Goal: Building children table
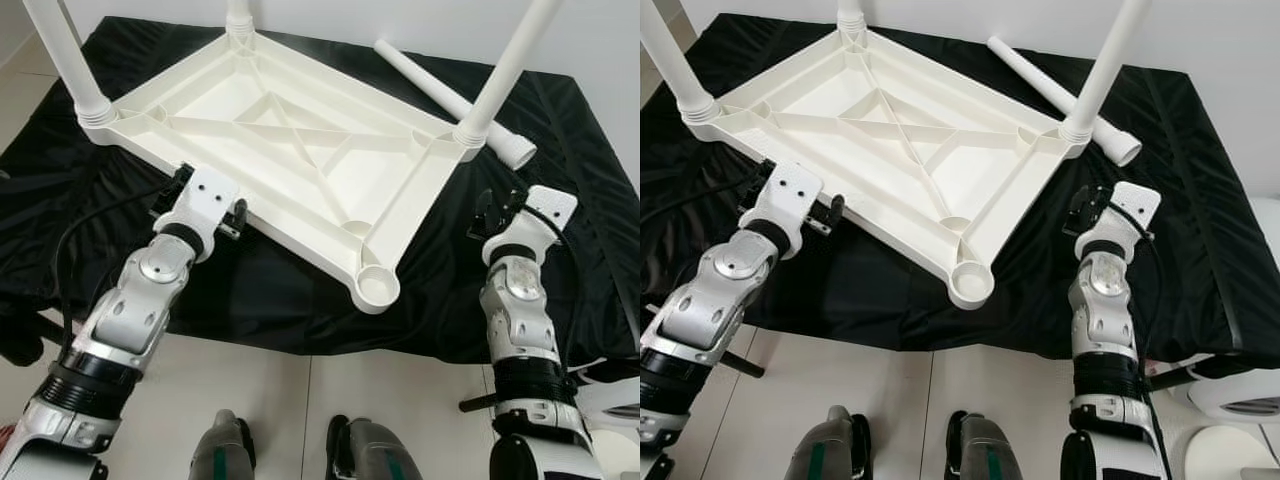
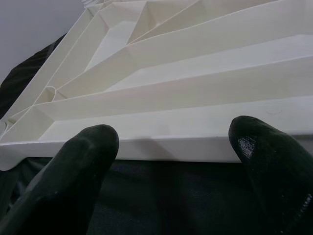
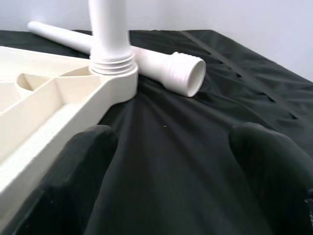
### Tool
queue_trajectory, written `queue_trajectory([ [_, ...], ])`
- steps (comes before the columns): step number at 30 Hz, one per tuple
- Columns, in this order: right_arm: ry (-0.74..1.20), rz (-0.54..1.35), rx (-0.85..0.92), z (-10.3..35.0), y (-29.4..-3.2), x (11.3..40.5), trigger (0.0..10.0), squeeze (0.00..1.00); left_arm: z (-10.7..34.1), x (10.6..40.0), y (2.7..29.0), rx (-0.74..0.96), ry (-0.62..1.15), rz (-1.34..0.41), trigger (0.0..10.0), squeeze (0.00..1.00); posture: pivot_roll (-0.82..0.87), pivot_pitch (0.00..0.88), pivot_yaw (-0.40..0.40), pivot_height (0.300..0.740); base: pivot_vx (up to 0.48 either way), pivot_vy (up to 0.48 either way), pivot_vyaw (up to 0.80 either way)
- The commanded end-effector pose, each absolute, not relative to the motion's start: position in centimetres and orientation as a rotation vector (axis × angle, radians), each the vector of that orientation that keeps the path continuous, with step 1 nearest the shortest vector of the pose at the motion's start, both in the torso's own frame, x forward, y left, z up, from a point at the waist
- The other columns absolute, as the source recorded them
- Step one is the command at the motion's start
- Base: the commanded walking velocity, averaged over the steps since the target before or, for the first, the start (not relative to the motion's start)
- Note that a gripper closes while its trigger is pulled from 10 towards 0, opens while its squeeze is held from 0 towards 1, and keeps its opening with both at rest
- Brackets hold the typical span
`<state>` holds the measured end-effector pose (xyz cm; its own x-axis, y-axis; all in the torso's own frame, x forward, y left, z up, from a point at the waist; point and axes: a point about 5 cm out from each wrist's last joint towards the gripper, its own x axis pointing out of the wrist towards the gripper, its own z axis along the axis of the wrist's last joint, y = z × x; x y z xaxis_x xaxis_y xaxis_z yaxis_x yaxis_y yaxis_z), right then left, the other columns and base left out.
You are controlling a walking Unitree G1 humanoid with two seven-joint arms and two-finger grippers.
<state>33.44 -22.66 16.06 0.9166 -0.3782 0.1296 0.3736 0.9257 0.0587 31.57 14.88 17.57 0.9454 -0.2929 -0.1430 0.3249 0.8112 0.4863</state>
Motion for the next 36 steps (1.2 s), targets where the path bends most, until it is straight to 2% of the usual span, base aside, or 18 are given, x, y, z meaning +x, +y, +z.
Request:
queue_trajectory([
  [1,-0.117,-0.392,0.025,15.8,-22.7,33.8,10.0,0.0,15.5,30.7,13.8,0.52,0.208,-0.572,10.0,0.0,0.07,0.154,-0.034,0.74,0.0,0.0,0.0],
  [3,-0.117,-0.392,0.025,15.8,-22.7,33.8,10.0,0.0,15.5,30.7,13.8,0.52,0.208,-0.572,10.0,0.0,0.07,0.154,-0.034,0.74,0.0,0.0,0.0],
  [11,-0.114,-0.384,0.029,15.8,-22.2,34.2,10.0,0.0,20.6,32.2,13.5,0.342,0.075,-0.522,10.0,0.0,0.05,0.165,-0.028,0.74,0.0,0.0,0.0],
  [17,-0.103,-0.385,0.027,15.5,-22.0,34.1,10.0,0.0,20.6,32.9,13.0,0.348,0.076,-0.516,10.0,0.0,0.05,0.169,-0.025,0.74,0.0,0.0,0.0],
  [23,-0.104,-0.384,0.026,15.4,-21.9,33.9,10.0,0.0,19.2,33.4,12.6,0.384,0.141,-0.502,10.0,0.0,0.03,0.171,-0.017,0.74,0.0,0.0,0.0],
  [28,-0.121,-0.403,0.008,15.7,-22.1,33.8,10.0,0.0,16.2,34.2,12.9,0.468,0.304,-0.464,10.0,0.0,0.03,0.182,-0.009,0.74,0.0,0.0,0.0],
  [36,-0.124,-0.444,0.015,16.0,-22.4,34.0,10.0,0.0,15.6,34.8,13.2,0.498,0.381,-0.427,10.0,0.0,0.02,0.195,-0.006,0.74,0.0,0.0,0.0],
])
